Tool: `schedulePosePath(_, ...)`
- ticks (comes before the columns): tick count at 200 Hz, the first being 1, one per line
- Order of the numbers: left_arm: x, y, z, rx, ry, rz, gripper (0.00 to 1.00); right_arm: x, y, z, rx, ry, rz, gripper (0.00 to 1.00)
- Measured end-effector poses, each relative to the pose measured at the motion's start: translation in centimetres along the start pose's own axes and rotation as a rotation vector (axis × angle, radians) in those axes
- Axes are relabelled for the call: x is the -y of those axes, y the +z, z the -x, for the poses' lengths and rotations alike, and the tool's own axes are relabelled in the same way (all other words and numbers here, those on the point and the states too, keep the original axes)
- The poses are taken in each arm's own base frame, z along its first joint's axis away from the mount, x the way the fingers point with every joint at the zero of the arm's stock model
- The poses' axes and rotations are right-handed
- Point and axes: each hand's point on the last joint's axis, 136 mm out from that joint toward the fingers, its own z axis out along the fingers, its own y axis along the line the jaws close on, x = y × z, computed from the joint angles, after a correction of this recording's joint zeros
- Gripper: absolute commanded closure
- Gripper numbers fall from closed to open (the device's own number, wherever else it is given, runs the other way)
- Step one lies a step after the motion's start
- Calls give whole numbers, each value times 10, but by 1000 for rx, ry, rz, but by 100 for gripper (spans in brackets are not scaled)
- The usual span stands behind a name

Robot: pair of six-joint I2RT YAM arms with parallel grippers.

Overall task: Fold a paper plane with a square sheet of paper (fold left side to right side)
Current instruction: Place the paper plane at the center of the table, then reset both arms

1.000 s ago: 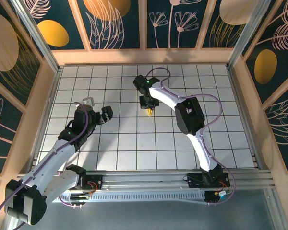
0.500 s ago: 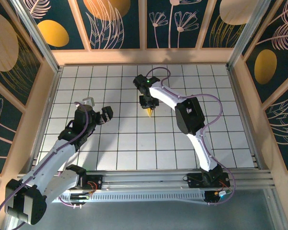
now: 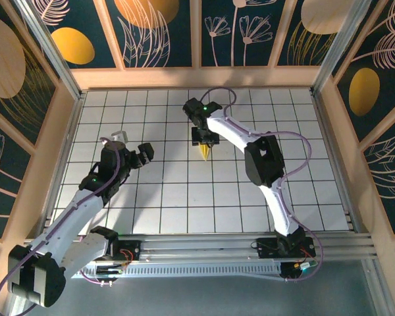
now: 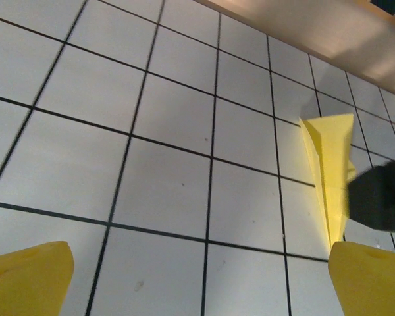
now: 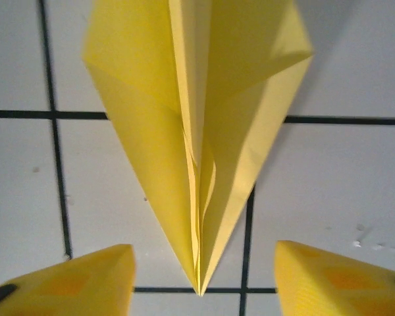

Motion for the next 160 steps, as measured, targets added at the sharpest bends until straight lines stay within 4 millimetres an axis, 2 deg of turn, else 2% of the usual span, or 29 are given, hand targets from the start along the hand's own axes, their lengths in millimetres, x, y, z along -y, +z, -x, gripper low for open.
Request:
schedulePosePath(17,-14,0,13,28,-32,38,1,11,-35,2,74,-6,11,25)
schedulePosePath(36,-38,-2,33,81,-78,105,1,29,-78,0,181,-9,42,23)
schedulePosePath(45,-53,-5,43,109,-95,145,1,45,-95,-1,234,2,51,22)
schedulePosePath(60,-75,-9,56,154,-111,211,1,74,-109,-3,303,32,53,18)
schedulePosePath(73,-91,-12,65,191,-108,269,1,107,-108,-5,348,73,34,13)
schedulePosePath(93,-106,-15,78,252,-81,339,1,167,-87,-21,389,144,-25,2)
schedulePosePath(114,-118,-17,86,340,-40,392,1,221,-66,-43,428,218,-66,1)
schedulePosePath(128,-132,-17,80,385,-17,438,1,255,-56,-58,483,273,-88,1)
schedulePosePath(141,-145,-16,69,407,4,485,1,278,-49,-68,552,307,-100,1)
schedulePosePath(160,-158,-13,58,419,38,532,1,296,-39,-78,641,313,-120,1)
